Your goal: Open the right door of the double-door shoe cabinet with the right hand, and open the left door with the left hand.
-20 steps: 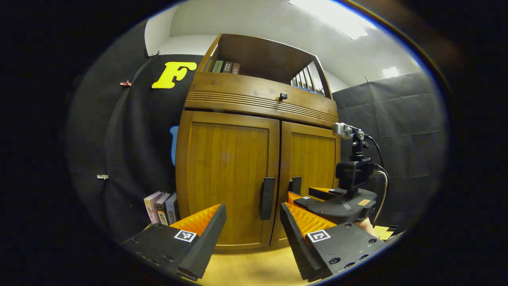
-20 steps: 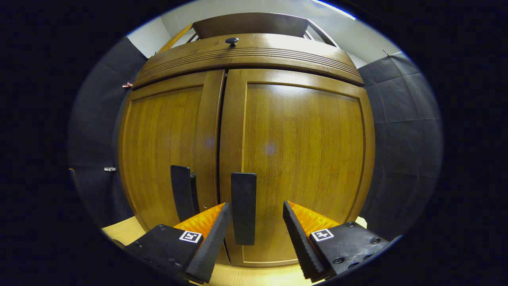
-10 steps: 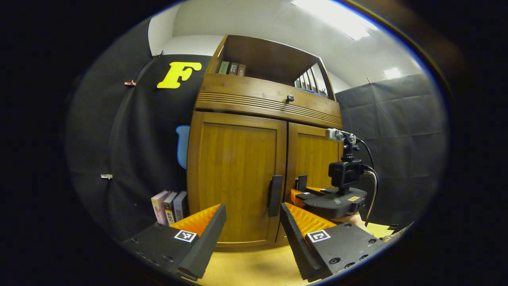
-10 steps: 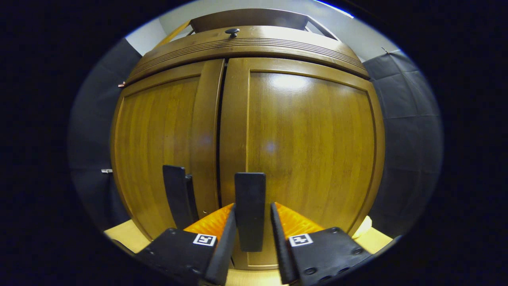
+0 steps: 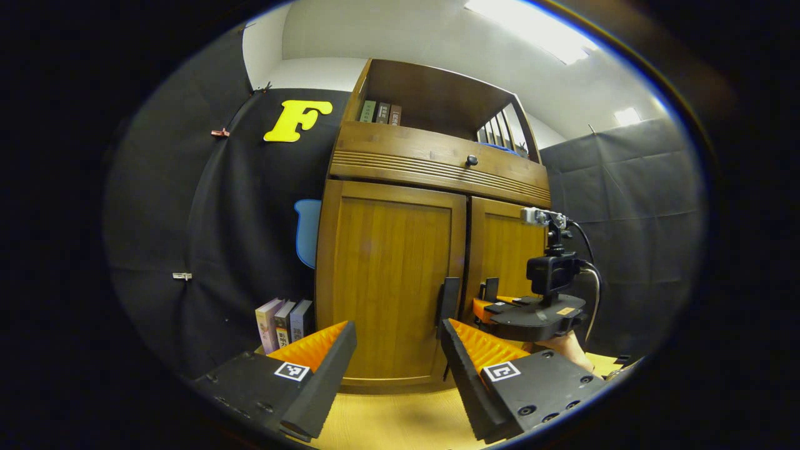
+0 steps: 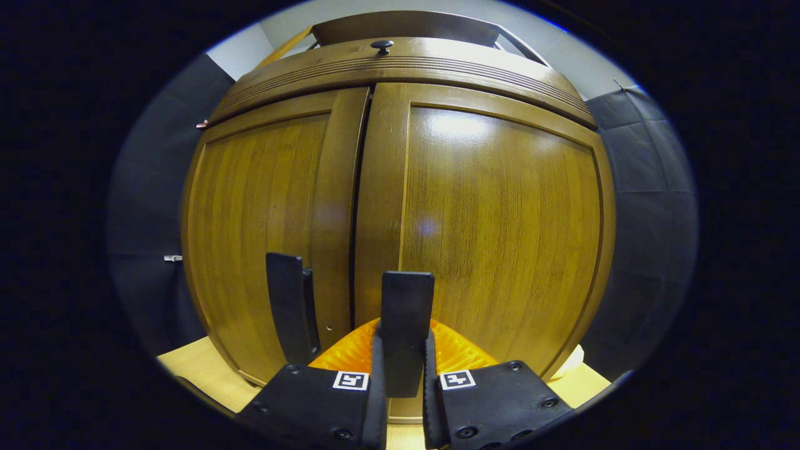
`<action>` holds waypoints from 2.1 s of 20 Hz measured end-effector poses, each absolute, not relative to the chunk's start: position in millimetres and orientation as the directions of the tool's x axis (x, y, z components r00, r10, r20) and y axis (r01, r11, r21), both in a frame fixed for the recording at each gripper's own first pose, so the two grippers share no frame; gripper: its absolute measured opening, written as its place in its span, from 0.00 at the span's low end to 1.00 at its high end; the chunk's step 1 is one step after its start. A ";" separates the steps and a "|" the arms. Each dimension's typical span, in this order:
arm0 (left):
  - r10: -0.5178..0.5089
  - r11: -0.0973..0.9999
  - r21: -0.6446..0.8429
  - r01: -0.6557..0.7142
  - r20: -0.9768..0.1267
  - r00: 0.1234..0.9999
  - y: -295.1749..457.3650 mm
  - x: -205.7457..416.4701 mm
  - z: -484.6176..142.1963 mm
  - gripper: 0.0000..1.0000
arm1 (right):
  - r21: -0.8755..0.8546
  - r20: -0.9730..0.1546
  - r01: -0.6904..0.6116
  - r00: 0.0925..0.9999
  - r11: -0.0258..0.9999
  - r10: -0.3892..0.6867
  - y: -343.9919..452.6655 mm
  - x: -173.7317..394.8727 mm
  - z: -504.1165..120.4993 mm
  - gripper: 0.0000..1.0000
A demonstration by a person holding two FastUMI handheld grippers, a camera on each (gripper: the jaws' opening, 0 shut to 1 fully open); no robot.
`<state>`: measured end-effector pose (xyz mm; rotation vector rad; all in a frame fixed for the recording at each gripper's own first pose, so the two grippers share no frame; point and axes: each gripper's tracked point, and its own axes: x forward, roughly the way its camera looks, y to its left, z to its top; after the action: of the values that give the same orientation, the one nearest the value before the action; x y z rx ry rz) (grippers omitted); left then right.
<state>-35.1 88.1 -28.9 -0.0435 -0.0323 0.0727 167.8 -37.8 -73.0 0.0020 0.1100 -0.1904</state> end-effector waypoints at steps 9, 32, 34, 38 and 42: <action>0.018 0.998 -0.068 -0.014 0.050 0.999 62.6 -27.2 -22.8 0.86 | -0.004 -0.124 0.109 0.986 0.994 -0.109 -42.5 83.5 -61.5 0.22; -0.159 0.985 -0.066 0.160 0.021 0.987 -61.4 15.5 -33.6 0.86 | -0.012 -0.136 0.182 0.974 0.983 -0.182 -138.9 -46.8 -42.9 0.25; -0.171 0.984 -0.052 0.172 0.023 0.985 -69.6 16.9 -34.4 0.85 | -0.015 -0.136 0.202 0.970 0.979 -0.202 -148.7 -53.0 -41.8 0.25; -0.186 0.981 -0.040 0.188 0.035 0.982 -84.2 19.4 -32.3 0.82 | -0.010 -0.127 0.223 0.967 0.975 -0.222 -165.7 -65.3 -37.9 0.24; -0.196 0.980 -0.037 0.198 0.040 0.980 -95.9 21.8 -31.5 0.82 | -0.044 -0.130 0.279 0.950 0.959 -0.283 -192.9 -77.9 -38.6 0.19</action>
<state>21.8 -95.9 -31.5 -0.0405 -0.0367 -0.1982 -77.9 -192.9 -38.6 -0.0251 0.1359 -0.2858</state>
